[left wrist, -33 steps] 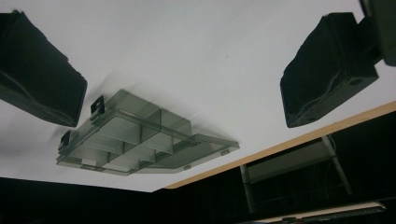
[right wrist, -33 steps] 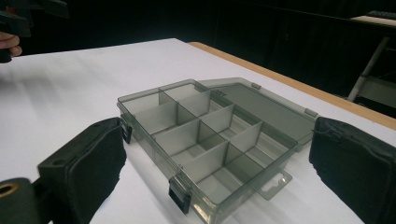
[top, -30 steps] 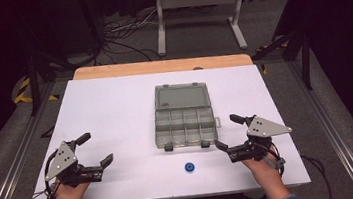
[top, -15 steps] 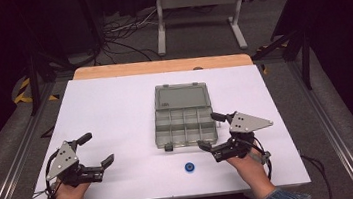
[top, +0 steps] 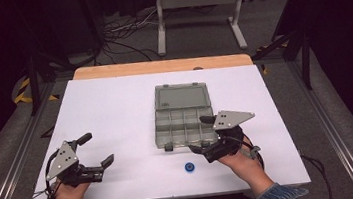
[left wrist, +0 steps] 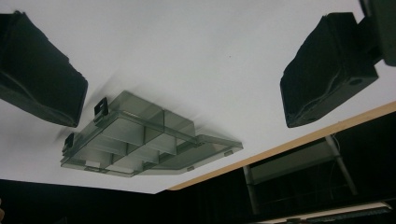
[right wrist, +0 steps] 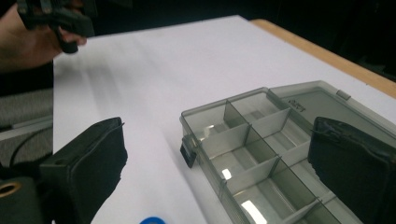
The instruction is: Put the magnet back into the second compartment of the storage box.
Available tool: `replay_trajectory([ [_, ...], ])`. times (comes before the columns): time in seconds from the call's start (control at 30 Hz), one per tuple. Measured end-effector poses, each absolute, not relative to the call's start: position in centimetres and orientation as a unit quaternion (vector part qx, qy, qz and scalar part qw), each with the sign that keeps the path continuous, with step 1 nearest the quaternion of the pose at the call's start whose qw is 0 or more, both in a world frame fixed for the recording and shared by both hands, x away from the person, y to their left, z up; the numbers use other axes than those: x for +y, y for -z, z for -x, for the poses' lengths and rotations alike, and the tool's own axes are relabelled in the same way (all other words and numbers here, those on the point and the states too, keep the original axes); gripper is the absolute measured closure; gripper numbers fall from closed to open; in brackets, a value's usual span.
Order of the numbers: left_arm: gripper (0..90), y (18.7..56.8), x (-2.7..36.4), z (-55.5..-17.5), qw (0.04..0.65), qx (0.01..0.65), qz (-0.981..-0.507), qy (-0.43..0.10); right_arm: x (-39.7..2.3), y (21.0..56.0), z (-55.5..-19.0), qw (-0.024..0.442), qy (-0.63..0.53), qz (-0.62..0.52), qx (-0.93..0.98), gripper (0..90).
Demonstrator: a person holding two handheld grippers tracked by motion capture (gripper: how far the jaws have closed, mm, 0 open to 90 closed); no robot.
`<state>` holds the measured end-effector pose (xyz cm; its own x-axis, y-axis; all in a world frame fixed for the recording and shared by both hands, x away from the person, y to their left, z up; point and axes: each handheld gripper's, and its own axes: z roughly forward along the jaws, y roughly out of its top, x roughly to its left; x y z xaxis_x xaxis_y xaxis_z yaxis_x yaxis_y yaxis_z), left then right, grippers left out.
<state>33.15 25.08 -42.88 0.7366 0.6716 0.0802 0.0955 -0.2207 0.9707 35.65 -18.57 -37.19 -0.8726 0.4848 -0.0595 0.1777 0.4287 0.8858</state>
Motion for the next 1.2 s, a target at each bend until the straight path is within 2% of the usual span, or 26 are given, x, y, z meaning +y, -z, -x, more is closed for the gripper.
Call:
replay_trajectory([
  [0.33,1.6,42.9,25.1,-33.2,0.567,0.259,-0.740,-0.253,-16.3,35.6,-36.2,0.146,-0.396,-0.174,0.890,8.5],
  [0.67,1.6,42.9,25.1,-33.2,0.562,0.255,-0.746,-0.249,-14.2,36.5,-36.5,0.101,-0.290,-0.170,0.936,7.9],
  [1.2,1.6,43.0,24.9,-33.2,0.565,0.259,-0.743,-0.247,-13.4,38.0,-36.6,0.067,-0.232,-0.166,0.956,8.0],
])
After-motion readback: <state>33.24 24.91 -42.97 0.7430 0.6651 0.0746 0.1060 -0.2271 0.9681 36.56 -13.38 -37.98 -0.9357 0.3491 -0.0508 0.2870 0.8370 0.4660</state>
